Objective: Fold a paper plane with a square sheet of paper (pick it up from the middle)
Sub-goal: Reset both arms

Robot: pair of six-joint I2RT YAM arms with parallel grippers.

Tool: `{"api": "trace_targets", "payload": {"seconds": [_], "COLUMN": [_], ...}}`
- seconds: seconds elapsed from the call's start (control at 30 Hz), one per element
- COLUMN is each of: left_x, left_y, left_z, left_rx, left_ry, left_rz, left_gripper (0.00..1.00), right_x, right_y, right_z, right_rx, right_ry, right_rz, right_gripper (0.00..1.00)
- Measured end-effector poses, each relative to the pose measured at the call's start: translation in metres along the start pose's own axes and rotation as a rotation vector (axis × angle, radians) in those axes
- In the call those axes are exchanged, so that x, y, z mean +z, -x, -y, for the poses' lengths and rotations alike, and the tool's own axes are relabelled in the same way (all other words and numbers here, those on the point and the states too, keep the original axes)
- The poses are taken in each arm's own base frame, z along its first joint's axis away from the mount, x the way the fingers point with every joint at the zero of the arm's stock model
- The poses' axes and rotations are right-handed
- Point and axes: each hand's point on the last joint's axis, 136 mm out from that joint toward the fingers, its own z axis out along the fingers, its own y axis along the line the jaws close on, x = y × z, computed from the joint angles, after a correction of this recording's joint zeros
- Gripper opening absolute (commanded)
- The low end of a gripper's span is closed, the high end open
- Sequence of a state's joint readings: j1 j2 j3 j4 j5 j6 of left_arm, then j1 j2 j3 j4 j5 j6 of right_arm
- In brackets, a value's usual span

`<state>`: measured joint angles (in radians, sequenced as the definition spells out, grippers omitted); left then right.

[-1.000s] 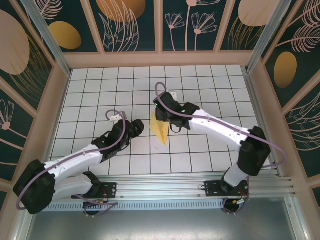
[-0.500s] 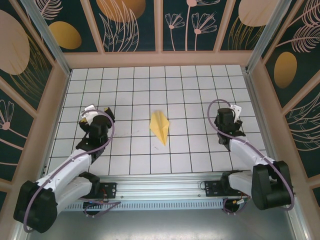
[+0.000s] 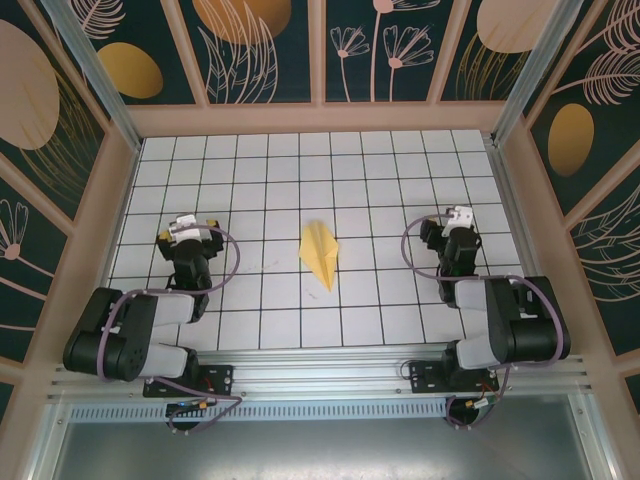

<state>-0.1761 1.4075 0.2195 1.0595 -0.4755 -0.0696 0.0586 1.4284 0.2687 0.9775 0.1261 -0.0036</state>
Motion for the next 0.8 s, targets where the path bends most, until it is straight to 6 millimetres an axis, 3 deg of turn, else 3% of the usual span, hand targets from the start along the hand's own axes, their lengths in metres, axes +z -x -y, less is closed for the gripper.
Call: {"api": "trace_targets", "payload": {"seconds": [0.23, 0.27, 0.3, 0.33, 0.5, 0.8], "left_x": [0.000, 0.002, 0.003, 0.005, 0.011, 0.010], "left_y": [0.005, 0.001, 0.001, 0.003, 0.013, 0.017], "left_z": [-0.013, -0.014, -0.015, -0.015, -0.024, -0.012], "left_rx": [-0.036, -0.032, -0.034, -0.043, -0.081, -0.082], "left_ry": [-0.022, -0.022, -0.020, -0.022, -0.001, -0.071], "left_rz": [0.104, 0.091, 0.088, 0.094, 0.119, 0.133], "left_gripper": [0.98, 0.98, 0.99, 0.99, 0.99, 0.99], "right_x": [0.002, 0.002, 0.002, 0.002, 0.002, 0.002], "right_y": [-0.012, -0.013, -0.012, -0.010, -0.006, -0.005], "right_z": [0.012, 0.015, 0.015, 0.016, 0.013, 0.011], "right_rx": [0.007, 0.012, 0.016, 0.023, 0.027, 0.030], "right_ry": [0.017, 0.014, 0.016, 0.017, 0.034, 0.043], "right_rz": [0.022, 0.019, 0.024, 0.032, 0.048, 0.053], "right_gripper": [0.71, 0.77, 0.97, 0.99, 0.99, 0.99]}}
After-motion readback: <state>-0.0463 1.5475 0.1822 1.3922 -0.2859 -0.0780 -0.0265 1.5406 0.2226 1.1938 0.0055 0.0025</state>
